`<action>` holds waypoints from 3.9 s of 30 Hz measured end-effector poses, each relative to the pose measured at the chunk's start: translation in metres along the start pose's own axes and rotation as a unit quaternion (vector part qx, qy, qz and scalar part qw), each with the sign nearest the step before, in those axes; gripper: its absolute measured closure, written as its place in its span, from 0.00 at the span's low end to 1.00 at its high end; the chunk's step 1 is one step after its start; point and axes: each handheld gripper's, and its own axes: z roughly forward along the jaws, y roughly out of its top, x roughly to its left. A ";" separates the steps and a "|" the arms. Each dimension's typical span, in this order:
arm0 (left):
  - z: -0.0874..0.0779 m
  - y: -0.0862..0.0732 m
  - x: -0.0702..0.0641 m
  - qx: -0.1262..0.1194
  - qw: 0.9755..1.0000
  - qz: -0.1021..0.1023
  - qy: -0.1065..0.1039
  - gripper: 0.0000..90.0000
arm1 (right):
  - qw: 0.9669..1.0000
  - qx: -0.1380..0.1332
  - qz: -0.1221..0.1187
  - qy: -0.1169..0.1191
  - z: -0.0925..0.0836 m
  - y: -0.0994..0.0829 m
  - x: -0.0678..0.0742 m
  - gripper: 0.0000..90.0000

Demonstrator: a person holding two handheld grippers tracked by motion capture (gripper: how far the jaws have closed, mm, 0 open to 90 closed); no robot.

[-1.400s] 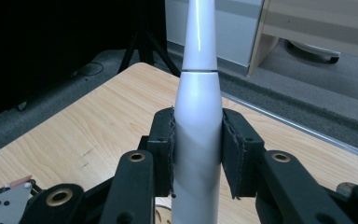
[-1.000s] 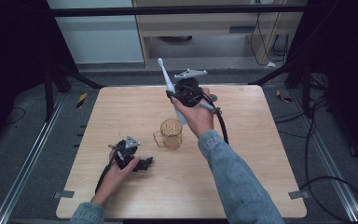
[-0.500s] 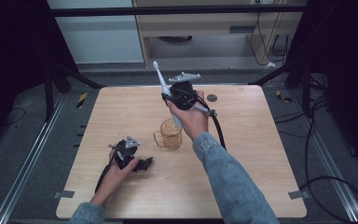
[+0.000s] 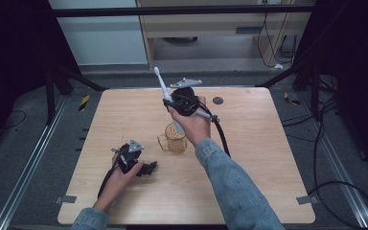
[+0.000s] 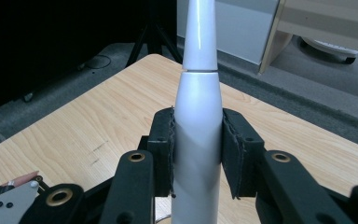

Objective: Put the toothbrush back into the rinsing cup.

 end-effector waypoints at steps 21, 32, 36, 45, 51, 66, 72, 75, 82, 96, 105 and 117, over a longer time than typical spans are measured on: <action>0.000 0.000 0.000 0.000 1.000 0.002 -0.001 0.00 | 1.000 0.025 0.004 0.007 0.025 -0.027 0.003 0.74; 0.000 0.000 0.000 0.000 1.000 0.001 -0.002 0.00 | 0.999 0.032 0.000 0.005 0.030 -0.035 0.004 0.74; 0.000 0.000 0.000 0.000 1.000 0.000 -0.002 0.00 | 0.999 0.032 0.000 0.006 0.031 -0.037 0.004 0.74; 0.000 0.000 0.000 0.000 1.000 0.000 -0.002 0.00 | 0.999 0.038 0.003 0.005 0.032 -0.044 0.003 0.74; 0.000 0.000 0.000 0.001 1.000 0.001 -0.002 0.00 | 0.999 0.040 0.004 0.005 0.034 -0.048 0.002 0.74; 0.000 0.000 0.000 0.001 1.000 0.001 -0.002 0.00 | 0.999 0.047 0.002 0.004 0.033 -0.052 0.002 0.74; 0.000 0.000 0.000 0.001 1.000 0.001 -0.002 0.00 | 0.999 0.054 0.001 0.004 0.032 -0.057 0.001 0.74; 0.000 0.000 0.000 0.001 1.000 0.001 -0.002 0.00 | 0.998 0.058 0.000 0.003 0.032 -0.058 0.000 0.74; 0.000 0.000 0.000 0.001 1.000 0.001 -0.002 0.00 | 0.998 0.064 -0.007 0.003 0.031 -0.060 0.002 0.74; 0.000 0.000 0.000 0.001 1.000 0.001 -0.002 0.00 | 0.997 0.074 -0.023 0.005 0.031 -0.064 0.006 0.74; 0.000 0.000 0.000 0.001 1.000 0.001 -0.002 0.00 | 0.996 0.081 -0.028 0.008 0.032 -0.065 0.007 0.74; 0.000 0.000 0.000 0.001 1.000 0.001 -0.002 0.00 | 0.996 0.086 -0.030 0.008 0.034 -0.067 0.007 0.74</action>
